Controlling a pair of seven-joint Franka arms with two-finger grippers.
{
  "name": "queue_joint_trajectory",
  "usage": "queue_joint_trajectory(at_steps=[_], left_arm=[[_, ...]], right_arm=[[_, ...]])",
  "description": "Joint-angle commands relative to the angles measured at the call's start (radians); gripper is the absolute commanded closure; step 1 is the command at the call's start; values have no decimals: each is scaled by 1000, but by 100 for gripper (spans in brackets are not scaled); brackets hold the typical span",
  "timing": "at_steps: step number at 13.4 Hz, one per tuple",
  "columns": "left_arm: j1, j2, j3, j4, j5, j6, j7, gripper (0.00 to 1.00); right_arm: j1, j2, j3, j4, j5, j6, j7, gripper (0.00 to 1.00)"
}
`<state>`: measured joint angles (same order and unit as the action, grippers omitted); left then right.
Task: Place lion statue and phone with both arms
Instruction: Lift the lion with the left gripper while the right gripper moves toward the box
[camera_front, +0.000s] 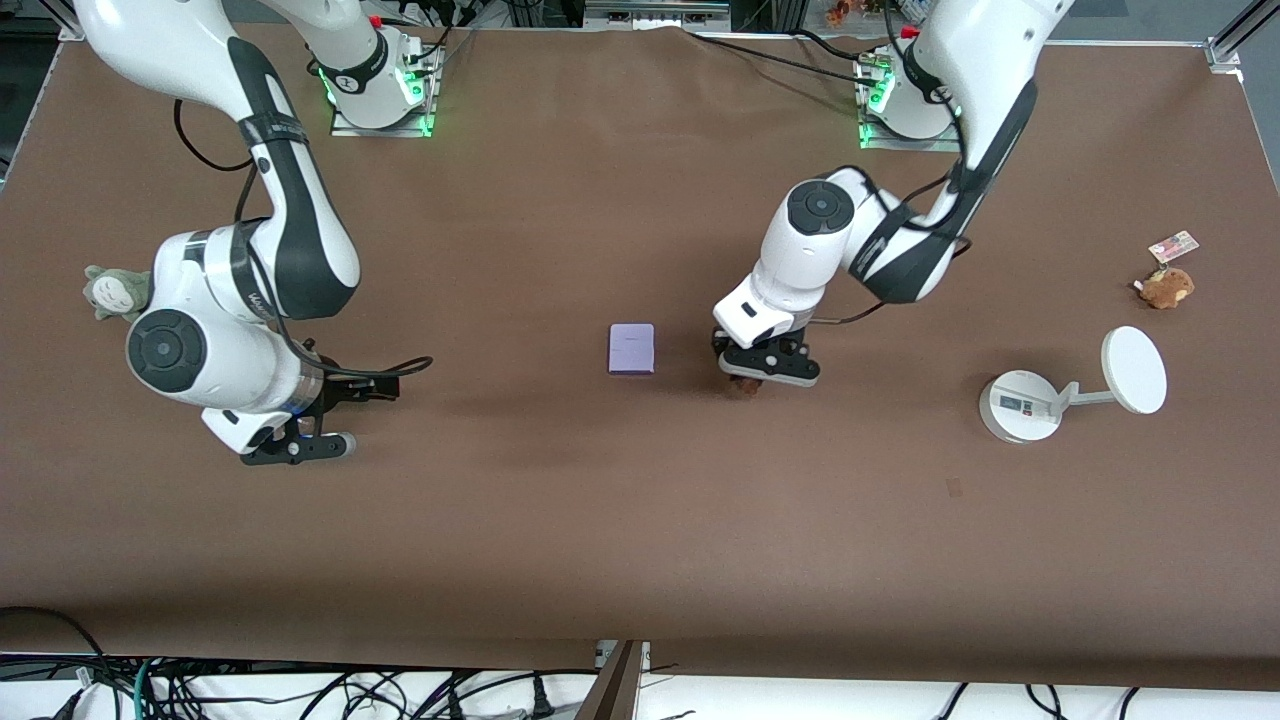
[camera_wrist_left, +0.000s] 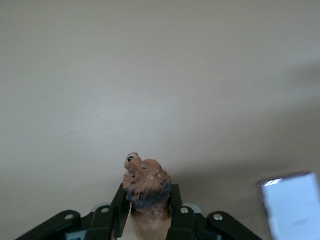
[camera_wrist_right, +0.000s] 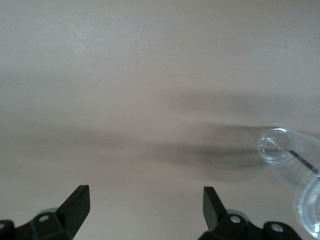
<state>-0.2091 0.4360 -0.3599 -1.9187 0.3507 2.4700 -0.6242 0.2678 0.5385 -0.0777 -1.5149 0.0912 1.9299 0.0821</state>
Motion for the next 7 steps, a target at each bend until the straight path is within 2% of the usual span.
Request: queue_joint_trajectory(at_steps=[1,3,7], left_arm=[[16,-86,-5,-39,16,-177,29,86],[83,-89,-2,-10,16,-271,35,87],[273,-33,2,24,22,-252,147,87]], right_arm=[[40,27,1,19,16,26,79,0],[94,50,1,21,15,69,171,0],[204,95,1,22,15,153,335,0]])
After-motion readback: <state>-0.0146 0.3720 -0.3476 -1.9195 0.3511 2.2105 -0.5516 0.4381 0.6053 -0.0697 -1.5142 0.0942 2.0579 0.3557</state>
